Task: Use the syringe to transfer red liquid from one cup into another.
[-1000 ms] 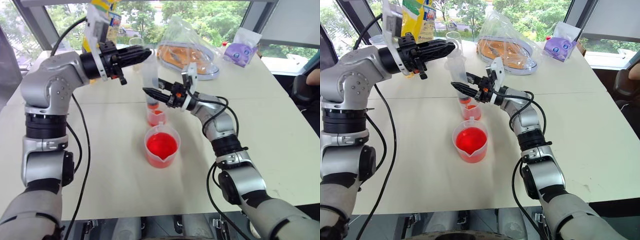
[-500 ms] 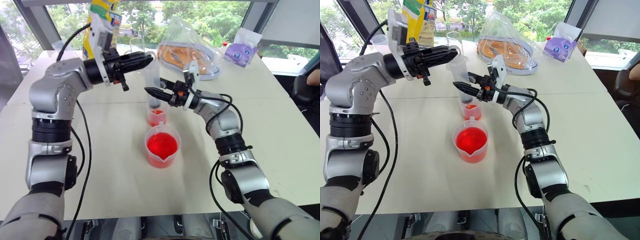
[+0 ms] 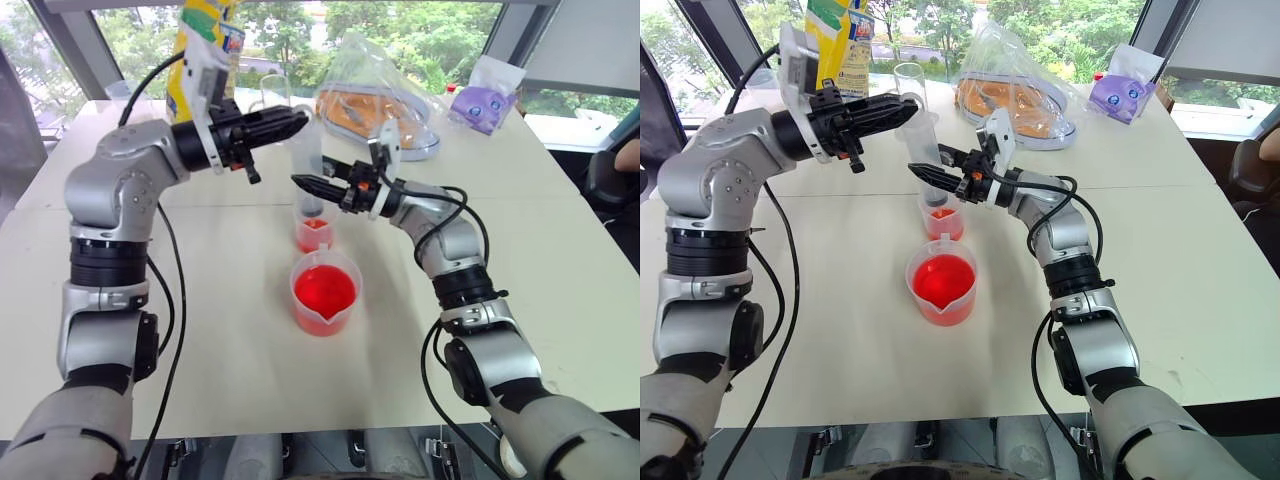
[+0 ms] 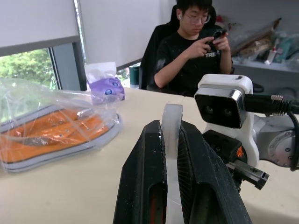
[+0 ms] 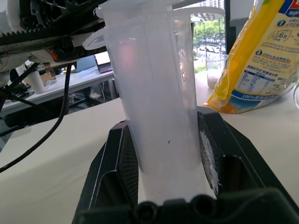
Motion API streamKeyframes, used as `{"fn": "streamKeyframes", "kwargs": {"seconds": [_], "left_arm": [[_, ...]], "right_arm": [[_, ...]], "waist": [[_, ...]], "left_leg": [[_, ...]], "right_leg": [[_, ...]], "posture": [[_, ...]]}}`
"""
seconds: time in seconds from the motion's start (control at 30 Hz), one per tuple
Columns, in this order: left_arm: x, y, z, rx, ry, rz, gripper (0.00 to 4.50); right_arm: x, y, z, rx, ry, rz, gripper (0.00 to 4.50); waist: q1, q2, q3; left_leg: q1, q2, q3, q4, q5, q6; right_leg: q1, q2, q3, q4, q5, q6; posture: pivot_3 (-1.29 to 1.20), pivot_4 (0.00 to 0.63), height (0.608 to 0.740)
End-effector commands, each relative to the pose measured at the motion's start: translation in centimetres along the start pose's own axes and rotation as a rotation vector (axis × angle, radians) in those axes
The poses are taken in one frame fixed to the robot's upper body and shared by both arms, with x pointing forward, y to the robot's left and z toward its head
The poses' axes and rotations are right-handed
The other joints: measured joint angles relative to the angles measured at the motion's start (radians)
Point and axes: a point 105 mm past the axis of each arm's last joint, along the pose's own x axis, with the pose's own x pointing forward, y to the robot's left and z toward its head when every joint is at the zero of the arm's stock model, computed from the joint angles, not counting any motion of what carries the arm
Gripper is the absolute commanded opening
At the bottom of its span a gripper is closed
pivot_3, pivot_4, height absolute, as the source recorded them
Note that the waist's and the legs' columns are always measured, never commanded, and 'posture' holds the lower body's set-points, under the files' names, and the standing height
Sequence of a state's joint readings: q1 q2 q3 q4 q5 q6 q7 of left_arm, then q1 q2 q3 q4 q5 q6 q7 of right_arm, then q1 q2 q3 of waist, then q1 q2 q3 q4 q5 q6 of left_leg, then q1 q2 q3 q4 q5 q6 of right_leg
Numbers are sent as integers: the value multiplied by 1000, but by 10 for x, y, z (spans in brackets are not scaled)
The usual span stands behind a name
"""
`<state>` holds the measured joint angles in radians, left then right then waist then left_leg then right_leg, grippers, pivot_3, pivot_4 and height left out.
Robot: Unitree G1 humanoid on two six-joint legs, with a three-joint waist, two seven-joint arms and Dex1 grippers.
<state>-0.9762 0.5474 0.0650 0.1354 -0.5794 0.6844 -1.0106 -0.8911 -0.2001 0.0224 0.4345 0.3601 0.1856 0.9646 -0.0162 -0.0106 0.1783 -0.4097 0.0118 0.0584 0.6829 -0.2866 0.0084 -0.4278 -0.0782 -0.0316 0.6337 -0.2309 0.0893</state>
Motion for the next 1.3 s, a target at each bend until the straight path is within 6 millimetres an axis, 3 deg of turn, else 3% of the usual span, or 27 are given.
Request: {"fn": "streamKeyframes", "kwargs": {"seconds": [0.03,0.17,0.2,0.3,0.37,0.67,1.07,1.13,1.23,1.3], "left_arm": [[-2,-1,6,-25,-6,-16,2050],[-10,3,25,-23,-83,6,4136],[-11,5,28,-18,-91,16,4438],[-15,7,32,-17,-104,33,4438],[-25,-3,33,6,-87,-18,4438],[-76,-34,-12,1,186,-91,4438],[-85,-48,-37,59,294,-114,4438],[-84,-49,-37,60,286,-121,4438],[-83,-54,-38,64,270,-136,4438],[-81,-56,-38,65,259,-140,4438]], "right_arm": [[4,5,34,-69,-112,16,1445],[5,10,26,-50,-96,28,1445],[5,11,24,-47,-94,29,1445],[5,12,22,-43,-91,29,1445],[5,12,22,-41,-90,28,1445],[4,9,30,-34,-100,14,1445],[0,-6,63,24,-65,-74,1445],[-5,-19,76,40,-8,-149,1445],[-24,-50,106,236,129,-341,1445],[-38,-63,106,361,261,-457,1445]], "waist": [[-1,0,0],[-2,0,0],[-2,0,0],[-1,0,0],[-3,0,0],[-12,0,0],[-1,0,0],[-1,1,0],[1,5,3],[5,5,3]], "left_leg": [[0,0,0,0,0,0],[0,0,0,0,0,0],[0,0,0,0,0,0],[0,0,0,0,0,0],[0,0,0,0,0,0],[0,1,0,-1,0,0],[0,1,0,-1,0,0],[0,1,0,-1,0,0],[-1,0,1,0,0,0],[-2,0,0,-1,0,0]], "right_leg": [[0,0,0,0,0,0],[0,0,0,0,0,0],[0,0,0,0,0,0],[0,0,0,0,0,0],[0,0,0,0,0,0],[-1,0,0,0,0,0],[-1,-1,0,0,0,-1],[-1,-1,0,0,0,-1],[-2,-2,0,0,0,-1],[-3,-3,0,0,0,-2]], "posture": [[0,150,740],[0,150,740],[0,150,740],[0,150,740],[0,150,740],[0,150,740],[0,150,740],[0,150,740],[0,150,740],[0,150,740]]}}
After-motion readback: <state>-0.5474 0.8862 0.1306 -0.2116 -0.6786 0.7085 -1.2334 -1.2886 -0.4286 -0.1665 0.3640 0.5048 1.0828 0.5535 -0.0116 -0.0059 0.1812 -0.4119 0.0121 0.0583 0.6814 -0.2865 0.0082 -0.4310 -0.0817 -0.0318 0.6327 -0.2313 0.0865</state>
